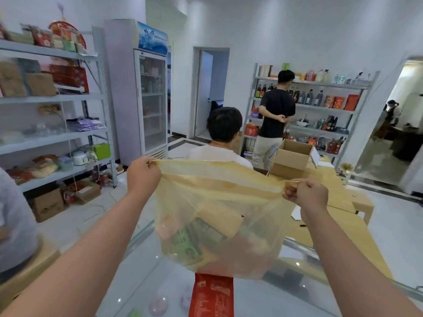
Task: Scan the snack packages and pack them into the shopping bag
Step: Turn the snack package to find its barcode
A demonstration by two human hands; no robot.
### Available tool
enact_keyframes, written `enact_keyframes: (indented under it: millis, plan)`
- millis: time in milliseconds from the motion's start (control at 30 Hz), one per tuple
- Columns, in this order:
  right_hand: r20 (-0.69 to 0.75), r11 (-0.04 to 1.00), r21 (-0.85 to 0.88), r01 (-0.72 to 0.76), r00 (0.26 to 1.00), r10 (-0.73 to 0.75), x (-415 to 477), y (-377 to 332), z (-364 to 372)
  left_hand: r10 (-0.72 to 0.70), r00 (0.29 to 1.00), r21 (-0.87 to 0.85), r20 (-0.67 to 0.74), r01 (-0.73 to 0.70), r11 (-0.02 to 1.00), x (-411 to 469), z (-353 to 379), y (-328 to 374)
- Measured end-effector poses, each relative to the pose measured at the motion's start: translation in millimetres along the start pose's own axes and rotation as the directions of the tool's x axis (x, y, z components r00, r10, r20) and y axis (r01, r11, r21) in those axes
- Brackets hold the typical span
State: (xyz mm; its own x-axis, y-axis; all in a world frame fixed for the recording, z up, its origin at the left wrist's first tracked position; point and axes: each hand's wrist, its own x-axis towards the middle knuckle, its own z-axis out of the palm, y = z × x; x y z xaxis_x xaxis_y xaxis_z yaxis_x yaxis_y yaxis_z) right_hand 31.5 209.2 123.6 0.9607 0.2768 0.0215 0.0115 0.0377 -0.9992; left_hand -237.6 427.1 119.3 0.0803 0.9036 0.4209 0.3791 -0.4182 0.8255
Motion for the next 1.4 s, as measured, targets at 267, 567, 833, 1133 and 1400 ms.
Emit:
enact_keyframes:
  millis: [267,567,833,1133,1400]
  plan:
    - [-0.066,0.99,0.086,0.116,0.992,-0.11,31.3,-64.2,49.0,0.132,0.989,0.006,-0.065,-0.132,0.991,53.9,-22.6,34.5]
    - [0.073,0.996,0.033,0.081,0.994,-0.084,43.4,1.4,50.0,0.006,0.996,-0.044,-0.086,-0.009,0.999,40.6,-12.5,-10.5]
    - [0.104,0.994,0.075,-0.074,0.992,0.066,48.7,26.3,19.4,0.006,0.999,-0.053,-0.038,-0.008,0.999,-0.8,-9.3,-8.4]
    - [0.284,0.906,0.057,-0.42,0.877,0.388,24.5,78.3,-42.2,-0.162,0.978,-0.001,0.129,0.163,0.987,-107.3,14.7,-43.8]
    - [0.412,0.861,0.161,-0.482,0.826,0.385,1.0,125.6,-77.0,-0.309,0.943,-0.077,0.121,0.319,0.945,-173.5,19.1,-77.4]
